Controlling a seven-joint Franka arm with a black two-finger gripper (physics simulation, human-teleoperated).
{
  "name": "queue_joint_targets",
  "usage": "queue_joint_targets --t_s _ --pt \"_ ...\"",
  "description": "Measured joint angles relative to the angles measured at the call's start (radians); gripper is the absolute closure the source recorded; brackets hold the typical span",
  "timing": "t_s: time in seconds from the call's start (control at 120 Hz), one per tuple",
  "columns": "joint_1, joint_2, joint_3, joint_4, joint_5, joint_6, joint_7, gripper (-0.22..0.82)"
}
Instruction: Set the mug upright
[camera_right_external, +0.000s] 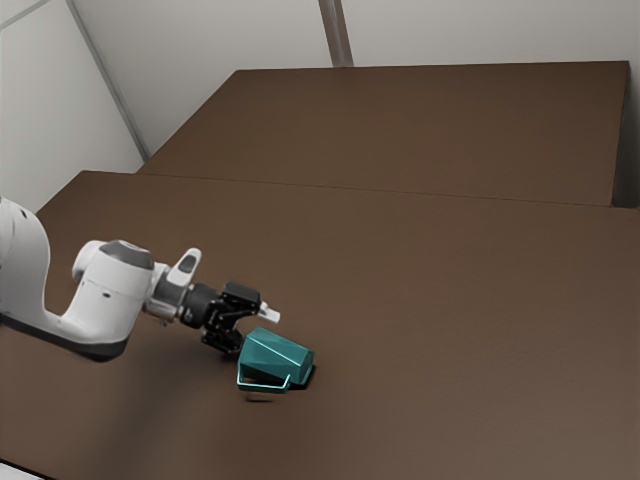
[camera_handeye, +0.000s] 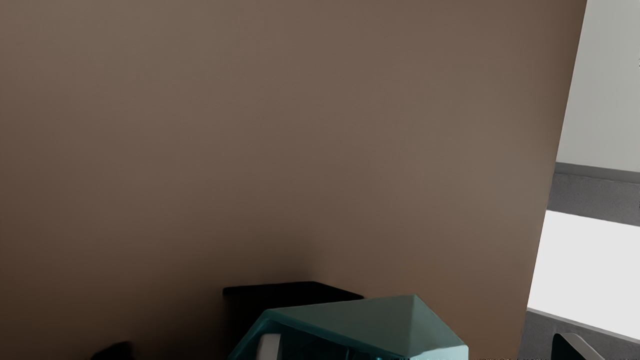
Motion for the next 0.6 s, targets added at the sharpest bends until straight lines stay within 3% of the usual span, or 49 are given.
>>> queue_joint_targets --t_s 0.133,0.367,0.467,0.6 --pt "-0.026 0.005 -0.004 -0.008 -0.031 0.01 0.041 0.06" --pt "-0.043 0.002 -0.005 -0.018 -0.061 0.028 0.093 0.57" --pt "-0.042 -0.006 -0.003 -0.017 -0.06 0.034 0.105 0.68" --pt "-0.042 -0.016 -0.009 -0.017 -0.059 0.039 0.118 0.74"
